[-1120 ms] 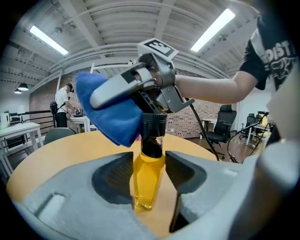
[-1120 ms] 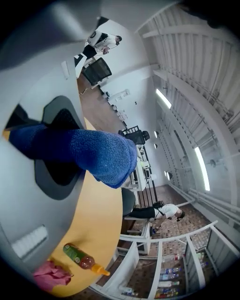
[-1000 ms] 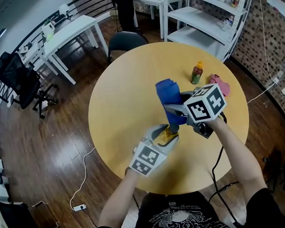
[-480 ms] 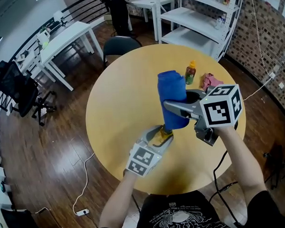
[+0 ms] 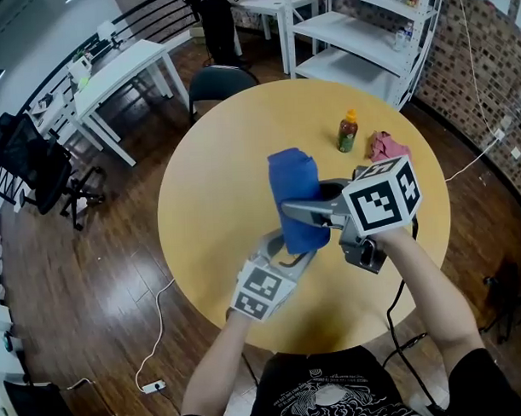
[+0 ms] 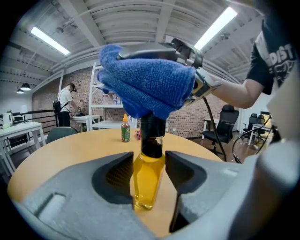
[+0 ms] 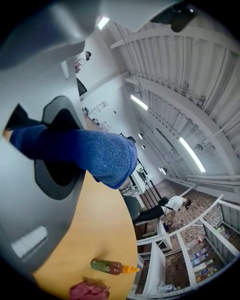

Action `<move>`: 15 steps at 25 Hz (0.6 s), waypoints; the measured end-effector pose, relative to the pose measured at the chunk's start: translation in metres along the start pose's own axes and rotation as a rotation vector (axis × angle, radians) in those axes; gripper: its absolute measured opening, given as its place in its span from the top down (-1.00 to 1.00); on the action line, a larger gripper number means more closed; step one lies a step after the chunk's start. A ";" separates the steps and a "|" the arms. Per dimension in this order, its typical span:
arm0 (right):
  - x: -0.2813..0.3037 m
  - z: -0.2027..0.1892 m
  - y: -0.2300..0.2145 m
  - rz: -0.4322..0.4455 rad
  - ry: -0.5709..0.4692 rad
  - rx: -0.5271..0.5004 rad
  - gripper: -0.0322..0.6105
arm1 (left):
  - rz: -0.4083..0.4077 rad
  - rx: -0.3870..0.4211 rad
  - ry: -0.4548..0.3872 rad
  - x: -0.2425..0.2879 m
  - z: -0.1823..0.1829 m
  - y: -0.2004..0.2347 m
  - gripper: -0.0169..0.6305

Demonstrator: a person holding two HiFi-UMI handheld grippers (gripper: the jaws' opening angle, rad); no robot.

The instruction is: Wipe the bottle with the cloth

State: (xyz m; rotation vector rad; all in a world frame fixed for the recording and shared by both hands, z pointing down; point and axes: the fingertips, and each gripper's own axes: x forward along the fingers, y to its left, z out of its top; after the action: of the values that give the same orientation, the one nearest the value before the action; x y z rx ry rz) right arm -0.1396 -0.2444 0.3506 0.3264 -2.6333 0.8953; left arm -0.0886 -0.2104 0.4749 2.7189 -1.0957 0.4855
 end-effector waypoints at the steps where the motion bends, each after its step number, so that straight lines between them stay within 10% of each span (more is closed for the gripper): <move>1: -0.004 0.000 -0.004 -0.008 -0.003 0.010 0.48 | 0.001 -0.004 0.003 -0.001 0.000 0.000 0.27; 15: -0.062 -0.011 -0.047 -0.164 -0.200 0.043 0.48 | 0.072 -0.086 -0.012 -0.009 0.003 0.016 0.31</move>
State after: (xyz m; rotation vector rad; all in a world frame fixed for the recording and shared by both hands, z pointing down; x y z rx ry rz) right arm -0.0649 -0.2677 0.3602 0.6649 -2.7197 0.9075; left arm -0.1053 -0.2172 0.4695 2.6190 -1.1929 0.4227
